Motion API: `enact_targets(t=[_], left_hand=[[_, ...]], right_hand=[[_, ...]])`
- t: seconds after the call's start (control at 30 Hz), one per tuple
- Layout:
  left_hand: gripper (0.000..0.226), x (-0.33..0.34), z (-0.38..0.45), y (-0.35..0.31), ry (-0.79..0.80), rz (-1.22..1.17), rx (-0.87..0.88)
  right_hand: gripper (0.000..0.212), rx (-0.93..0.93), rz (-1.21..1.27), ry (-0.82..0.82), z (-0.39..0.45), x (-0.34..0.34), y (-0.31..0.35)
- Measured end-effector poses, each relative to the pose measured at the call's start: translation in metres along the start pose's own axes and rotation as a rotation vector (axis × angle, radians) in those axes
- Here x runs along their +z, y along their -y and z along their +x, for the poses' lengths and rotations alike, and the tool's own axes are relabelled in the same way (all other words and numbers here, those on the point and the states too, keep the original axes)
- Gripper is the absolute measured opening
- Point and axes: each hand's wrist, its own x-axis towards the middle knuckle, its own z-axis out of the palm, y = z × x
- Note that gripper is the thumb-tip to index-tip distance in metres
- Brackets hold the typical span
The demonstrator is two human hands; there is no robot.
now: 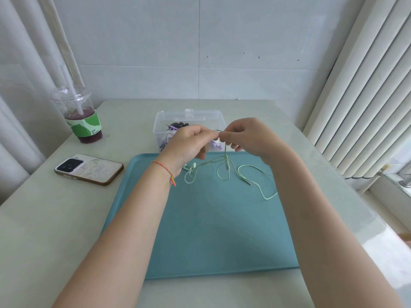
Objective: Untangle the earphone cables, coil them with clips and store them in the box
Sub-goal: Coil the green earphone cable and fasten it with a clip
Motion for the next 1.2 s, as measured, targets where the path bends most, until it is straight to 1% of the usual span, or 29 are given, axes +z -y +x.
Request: enact_targets(t=[0.07,0.1,0.17,0.23,0.3,0.37,0.4,0.43,0.5,0.53,0.57,0.6,0.63,0.67,0.73,0.77,0.8,0.87,0.93,1.0,1.03,1.07,1.13,1.2], left_hand=[[0.029,0.001,0.0,0.002,-0.023,0.031,0.001],[0.032,-0.001,0.002,0.003,-0.065,0.028,0.004],[0.034,-0.004,0.005,0.002,-0.214,-0.031,0.01],[0.038,-0.009,0.008,0.0,-0.387,-0.162,-0.02],[0.044,-0.015,0.009,-0.001,-0.524,-0.326,-0.067],[0.037,-0.022,0.012,0.0,-0.61,-0.408,-0.101],[0.031,-0.024,0.013,0.001,-0.622,-0.347,-0.12],[0.024,-0.026,0.015,0.004,-0.61,-0.193,-0.136],[0.019,-0.024,0.016,0.013,-0.56,0.224,-0.125],[0.016,-0.021,0.016,0.016,-0.556,0.361,-0.09],[0.01,-0.018,0.014,0.016,-0.547,0.424,-0.046],[0.014,-0.015,0.013,0.016,-0.512,0.432,0.02],[0.02,-0.012,0.012,0.014,-0.434,0.397,0.091],[0.022,-0.009,0.012,0.013,-0.321,0.334,0.118],[0.019,-0.002,0.009,0.009,-0.091,0.277,0.071],[0.017,0.001,0.008,0.01,-0.027,0.311,0.061],[0.015,0.003,0.006,0.011,-0.009,0.376,0.072],[0.019,0.003,0.007,0.012,-0.057,0.485,0.097],[0.021,-0.002,0.009,0.015,-0.086,0.493,0.086],[0.017,-0.007,0.012,0.016,-0.133,0.397,0.061],[0.017,-0.009,0.012,0.016,-0.176,0.339,0.053],[0.017,-0.01,0.013,0.017,-0.219,0.284,0.046],[0.017,-0.012,0.013,0.015,-0.275,0.163,0.02],[0.016,-0.013,0.011,0.011,-0.283,0.019,-0.017]], right_hand=[[0.018,-0.012,-0.024,0.035,0.001,0.004,-0.001],[0.015,-0.02,-0.045,0.069,0.002,0.007,-0.003],[0.009,-0.033,-0.102,0.128,0.002,0.009,-0.006],[0.008,-0.029,-0.154,0.143,0.002,0.009,-0.009],[0.009,-0.016,-0.205,0.133,0.002,0.006,-0.012],[0.005,-0.005,-0.2,0.13,0.003,0.003,-0.015],[0.005,-0.007,-0.197,0.119,0.003,0.002,-0.015],[0.006,-0.011,-0.21,0.099,0.004,0.002,-0.016],[0.008,-0.022,-0.242,0.068,0.004,0.001,-0.016],[0.008,-0.029,-0.25,0.066,0.004,0.002,-0.015],[0.008,-0.038,-0.258,0.071,0.004,0.003,-0.013],[0.008,-0.048,-0.265,0.075,0.004,0.005,-0.013],[0.008,-0.057,-0.265,0.076,0.004,0.007,-0.012],[0.006,-0.067,-0.26,0.077,0.004,0.008,-0.011],[0.006,-0.091,-0.248,0.075,0.004,0.012,-0.009],[0.006,-0.104,-0.245,0.072,0.004,0.013,-0.008],[0.007,-0.114,-0.245,0.062,0.004,0.013,-0.008],[0.01,-0.116,-0.239,0.04,0.004,0.012,-0.008],[0.011,-0.112,-0.24,0.047,0.004,0.01,-0.01],[0.006,-0.103,-0.258,0.075,0.003,0.006,-0.014],[0.008,-0.1,-0.271,0.08,0.004,0.006,-0.015],[0.015,-0.096,-0.286,0.074,0.004,0.005,-0.016],[0.025,-0.07,-0.297,0.029,0.006,0.005,-0.018],[0.024,-0.033,-0.321,-0.02,0.007,0.005,-0.021]])
